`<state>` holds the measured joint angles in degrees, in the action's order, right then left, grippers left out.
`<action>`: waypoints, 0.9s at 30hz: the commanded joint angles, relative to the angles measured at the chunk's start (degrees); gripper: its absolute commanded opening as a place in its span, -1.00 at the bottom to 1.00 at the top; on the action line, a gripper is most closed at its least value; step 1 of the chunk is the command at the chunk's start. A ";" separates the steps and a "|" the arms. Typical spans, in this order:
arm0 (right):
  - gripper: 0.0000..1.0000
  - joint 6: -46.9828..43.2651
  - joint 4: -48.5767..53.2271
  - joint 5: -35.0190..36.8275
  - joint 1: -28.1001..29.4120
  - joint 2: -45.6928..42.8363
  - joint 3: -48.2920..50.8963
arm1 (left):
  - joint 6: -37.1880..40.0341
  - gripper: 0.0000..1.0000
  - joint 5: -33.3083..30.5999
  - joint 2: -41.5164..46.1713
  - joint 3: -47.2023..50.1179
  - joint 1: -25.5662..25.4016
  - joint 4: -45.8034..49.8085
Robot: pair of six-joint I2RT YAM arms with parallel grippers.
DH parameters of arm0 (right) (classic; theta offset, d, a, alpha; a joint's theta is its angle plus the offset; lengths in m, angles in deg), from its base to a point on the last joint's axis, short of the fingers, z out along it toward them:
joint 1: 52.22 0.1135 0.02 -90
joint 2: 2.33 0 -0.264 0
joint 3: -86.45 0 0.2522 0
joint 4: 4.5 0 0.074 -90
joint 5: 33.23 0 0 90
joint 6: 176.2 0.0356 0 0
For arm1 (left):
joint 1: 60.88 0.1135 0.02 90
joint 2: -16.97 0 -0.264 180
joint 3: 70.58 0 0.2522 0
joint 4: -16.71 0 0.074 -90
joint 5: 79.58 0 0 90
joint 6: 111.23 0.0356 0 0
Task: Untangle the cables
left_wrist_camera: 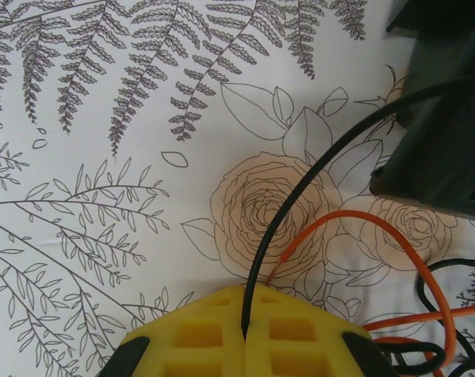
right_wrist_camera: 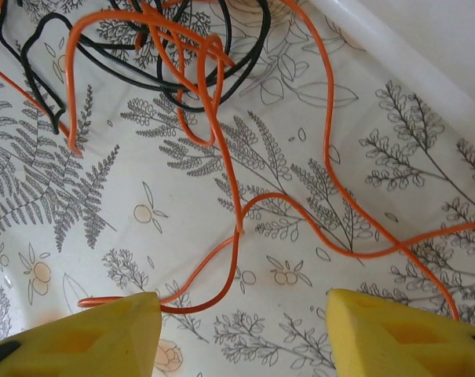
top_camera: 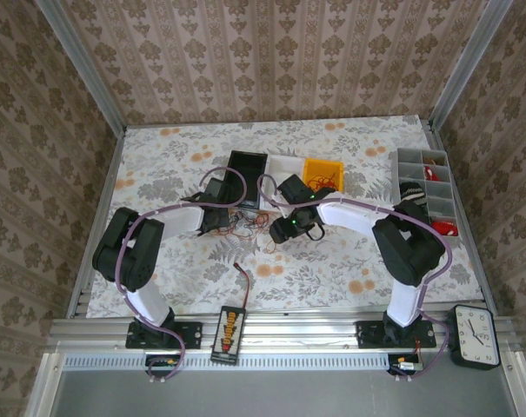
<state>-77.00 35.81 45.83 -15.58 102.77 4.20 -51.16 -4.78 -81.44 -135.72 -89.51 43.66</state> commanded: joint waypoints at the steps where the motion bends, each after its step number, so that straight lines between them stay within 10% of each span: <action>1: 0.20 -1.19 0.79 -0.18 0.47 1.85 -3.45 | 1.19 -1.00 6.85 -1.85 1.10 -1.70 -0.37; 12: 0.15 -2.68 2.02 4.35 2.02 9.11 -7.54 | 1.37 -1.00 6.76 -1.48 1.21 -1.81 -0.12; 22: -0.72 -2.09 -0.55 5.24 2.13 8.45 -5.46 | 1.63 -1.00 6.94 -1.87 0.67 -1.79 0.15; 27: -0.81 -0.85 -3.61 8.26 1.68 2.25 -1.20 | 1.47 -1.00 6.78 -1.70 0.91 -1.79 0.03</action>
<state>-78.56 32.96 51.06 -13.72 109.33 0.57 -50.94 -4.39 -81.44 -135.72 -89.53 43.53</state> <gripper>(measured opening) 0.098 0.049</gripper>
